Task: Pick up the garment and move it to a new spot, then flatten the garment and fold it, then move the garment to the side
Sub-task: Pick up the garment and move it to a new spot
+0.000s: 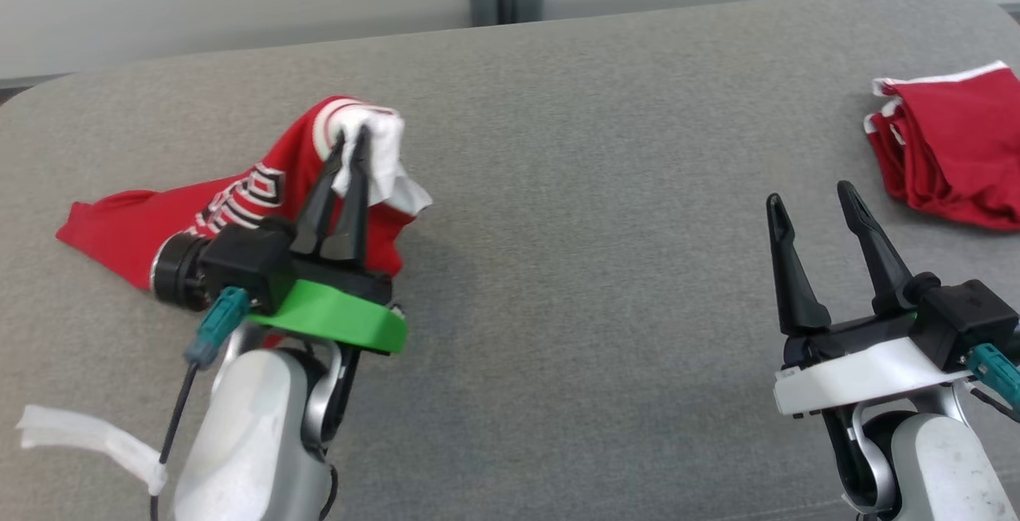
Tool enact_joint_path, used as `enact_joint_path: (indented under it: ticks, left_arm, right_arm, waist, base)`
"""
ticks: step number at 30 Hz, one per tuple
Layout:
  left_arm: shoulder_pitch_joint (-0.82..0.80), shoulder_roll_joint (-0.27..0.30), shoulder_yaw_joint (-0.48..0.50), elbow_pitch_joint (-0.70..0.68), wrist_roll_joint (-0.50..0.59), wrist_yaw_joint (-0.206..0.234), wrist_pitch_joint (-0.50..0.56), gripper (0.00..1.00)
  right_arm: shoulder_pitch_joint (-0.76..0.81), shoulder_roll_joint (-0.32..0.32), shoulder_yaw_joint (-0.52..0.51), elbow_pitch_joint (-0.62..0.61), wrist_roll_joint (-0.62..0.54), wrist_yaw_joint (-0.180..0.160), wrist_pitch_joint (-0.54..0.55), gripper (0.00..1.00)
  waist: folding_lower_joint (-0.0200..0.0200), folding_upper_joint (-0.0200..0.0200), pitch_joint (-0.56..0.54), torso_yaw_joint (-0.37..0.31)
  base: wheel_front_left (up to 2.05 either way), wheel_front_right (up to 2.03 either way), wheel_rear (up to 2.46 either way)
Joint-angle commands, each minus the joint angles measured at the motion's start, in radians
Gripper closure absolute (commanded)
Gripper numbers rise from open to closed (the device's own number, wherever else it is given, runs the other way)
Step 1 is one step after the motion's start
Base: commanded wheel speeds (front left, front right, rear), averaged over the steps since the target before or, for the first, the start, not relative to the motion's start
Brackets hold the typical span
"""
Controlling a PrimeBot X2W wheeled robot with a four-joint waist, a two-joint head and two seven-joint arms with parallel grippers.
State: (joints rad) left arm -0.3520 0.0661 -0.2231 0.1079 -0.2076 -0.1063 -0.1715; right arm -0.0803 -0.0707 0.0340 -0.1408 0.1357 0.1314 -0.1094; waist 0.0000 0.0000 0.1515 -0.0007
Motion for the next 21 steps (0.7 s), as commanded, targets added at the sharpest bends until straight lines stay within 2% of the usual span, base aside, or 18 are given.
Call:
enact_joint_path:
  ticks: [1,4,9,13,17,18,19,20,21]
  left_arm:
    - [-0.035,-0.004,-0.029,0.010,-0.008,-0.006,0.001,1.00]
    - [-0.095,-0.008,-0.093,0.033,-0.016,-0.009,-0.005,1.00]
    - [-0.172,-0.012,-0.199,0.095,-0.036,-0.014,-0.010,1.00]
    - [-0.195,-0.011,-0.284,0.183,-0.069,-0.010,-0.015,1.00]
    - [-0.208,-0.012,-0.339,0.282,-0.084,-0.005,-0.028,1.00]
    - [-0.212,-0.012,-0.352,0.299,-0.092,-0.004,-0.035,0.85]
    - [-0.210,-0.012,-0.362,0.309,-0.097,-0.004,-0.040,0.51]
    - [-0.210,-0.012,-0.379,0.314,-0.103,-0.005,-0.052,0.00]
    - [-0.208,-0.012,-0.388,0.317,-0.110,-0.003,-0.060,0.00]
  right_arm:
    - [0.005,0.004,-0.003,0.003,0.005,-0.002,-0.009,0.00]
    - [-0.006,0.009,0.003,0.006,0.002,-0.002,-0.019,0.00]
    - [-0.010,0.015,-0.011,0.012,0.013,-0.001,-0.040,0.00]
    - [-0.024,0.018,-0.011,0.031,0.024,-0.002,-0.064,0.00]
    - [-0.033,0.020,-0.008,0.056,0.037,-0.002,-0.079,0.00]
    - [-0.035,0.020,-0.008,0.062,0.040,-0.001,-0.081,0.00]
    - [-0.034,0.020,-0.008,0.067,0.041,-0.002,-0.083,0.00]
    - [-0.033,0.020,-0.010,0.075,0.041,-0.002,-0.087,0.00]
    - [-0.031,0.020,-0.013,0.080,0.039,-0.002,-0.087,0.00]
  waist:
    - [0.0000,0.0000,0.039,-0.121]
    - [0.0000,0.0000,0.082,-0.188]
    - [0.0000,0.0000,0.153,-0.253]
    - [0.0000,0.0000,0.191,-0.278]
    - [0.0000,0.0000,0.199,-0.275]
    - [0.0000,0.0000,0.195,-0.268]
    - [0.0000,0.0000,0.190,-0.261]
    - [0.0000,0.0000,0.179,-0.250]
    - [0.0000,0.0000,0.166,-0.239]
  base:
    - [0.00,0.00,0.00]
    - [0.00,0.00,0.00]
    - [0.00,0.00,0.00]
    - [0.00,0.00,0.00]
    - [0.00,0.00,0.00]
    - [0.00,0.00,0.00]
    - [0.00,0.00,0.00]
    - [0.00,0.00,0.00]
    - [0.00,0.00,0.00]
